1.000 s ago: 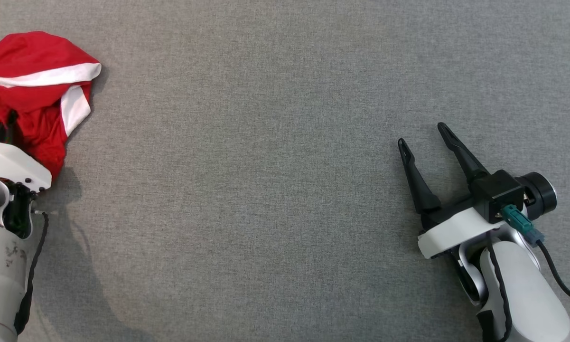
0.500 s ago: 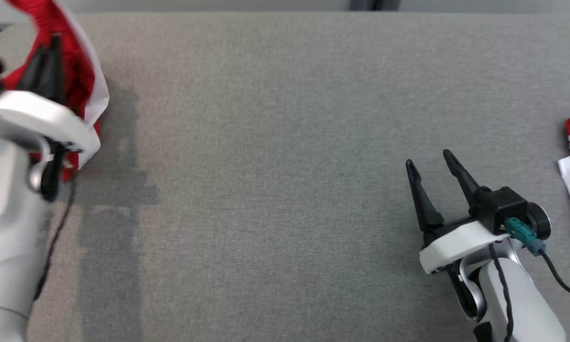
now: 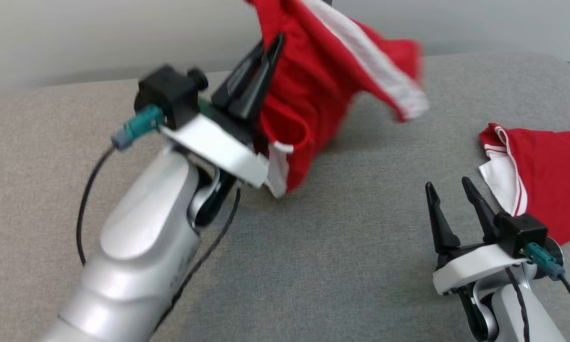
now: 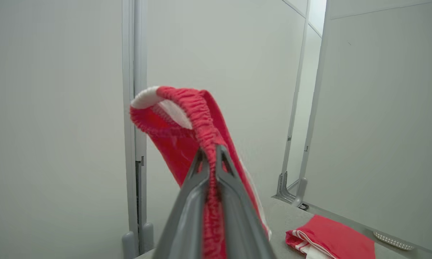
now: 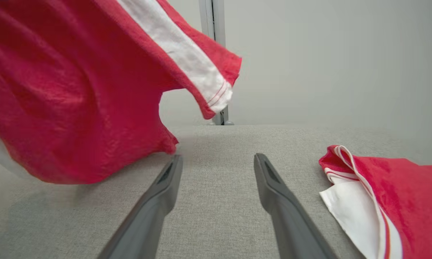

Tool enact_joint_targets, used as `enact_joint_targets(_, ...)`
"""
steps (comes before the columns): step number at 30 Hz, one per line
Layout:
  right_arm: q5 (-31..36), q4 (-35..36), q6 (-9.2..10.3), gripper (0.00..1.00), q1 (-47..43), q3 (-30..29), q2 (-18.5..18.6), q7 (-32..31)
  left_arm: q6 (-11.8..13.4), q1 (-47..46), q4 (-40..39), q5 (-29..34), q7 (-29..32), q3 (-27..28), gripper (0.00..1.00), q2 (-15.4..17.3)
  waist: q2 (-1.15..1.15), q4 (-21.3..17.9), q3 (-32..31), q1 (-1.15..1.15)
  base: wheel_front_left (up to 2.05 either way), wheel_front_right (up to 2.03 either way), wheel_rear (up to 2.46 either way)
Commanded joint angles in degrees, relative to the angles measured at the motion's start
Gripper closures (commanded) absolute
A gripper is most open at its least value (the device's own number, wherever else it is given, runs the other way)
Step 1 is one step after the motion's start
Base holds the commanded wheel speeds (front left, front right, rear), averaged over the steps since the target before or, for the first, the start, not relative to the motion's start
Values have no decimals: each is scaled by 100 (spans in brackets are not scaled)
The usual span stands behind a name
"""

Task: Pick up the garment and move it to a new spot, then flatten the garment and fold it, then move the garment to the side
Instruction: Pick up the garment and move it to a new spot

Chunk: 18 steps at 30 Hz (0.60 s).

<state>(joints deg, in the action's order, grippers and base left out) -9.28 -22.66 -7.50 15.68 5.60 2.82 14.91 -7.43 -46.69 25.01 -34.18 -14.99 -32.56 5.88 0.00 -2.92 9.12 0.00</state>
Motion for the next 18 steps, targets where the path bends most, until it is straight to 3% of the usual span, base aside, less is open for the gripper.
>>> enact_joint_targets(1,-32,32,2,0,-58,-19,22,38,-4,158,-3,32,-24,73,100,63,0,-49,-55,0,0,0,0)
enact_joint_targets(10,-19,-44,2,0,-207,-63,24,39,26,2094,436,571,-14,670,100,350,0,18,-178,0,0,0,0)
enact_joint_targets(11,-25,-64,2,0,-213,-64,25,39,25,2282,483,596,-14,805,78,346,0,33,-209,0,0,0,0)
enact_joint_targets(12,-31,-85,2,0,-211,-42,24,39,22,2454,558,726,-12,900,25,391,0,37,-240,0,0,0,0)
enact_joint_targets(13,-40,-100,2,0,-208,-20,24,39,20,2601,580,795,-13,1021,0,393,0,40,-275,0,0,0,0)
enact_joint_targets(18,-69,-162,2,0,-286,69,24,37,206,3311,467,1287,-13,1828,0,366,0,1,-562,0,0,0,0)
